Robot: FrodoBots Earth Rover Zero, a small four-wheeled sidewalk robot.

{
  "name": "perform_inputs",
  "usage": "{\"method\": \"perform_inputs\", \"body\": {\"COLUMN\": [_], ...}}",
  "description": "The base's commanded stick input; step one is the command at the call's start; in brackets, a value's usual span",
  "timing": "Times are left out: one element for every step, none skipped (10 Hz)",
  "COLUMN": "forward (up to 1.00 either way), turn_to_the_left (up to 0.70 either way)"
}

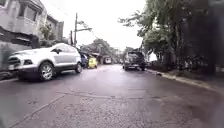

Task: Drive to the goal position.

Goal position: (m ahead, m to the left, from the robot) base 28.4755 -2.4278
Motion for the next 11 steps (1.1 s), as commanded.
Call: {"method": "perform_inputs", "body": {"forward": [1.00, 1.00, 1.00, 1.00, 1.00, 1.00, 1.00, 1.00, 1.00, 1.00, 1.00], "turn_to_the_left": [0.00, 0.00, 0.00, 0.00, 0.00, 0.00, 0.00, 0.00, 0.00, 0.00, 0.00]}}
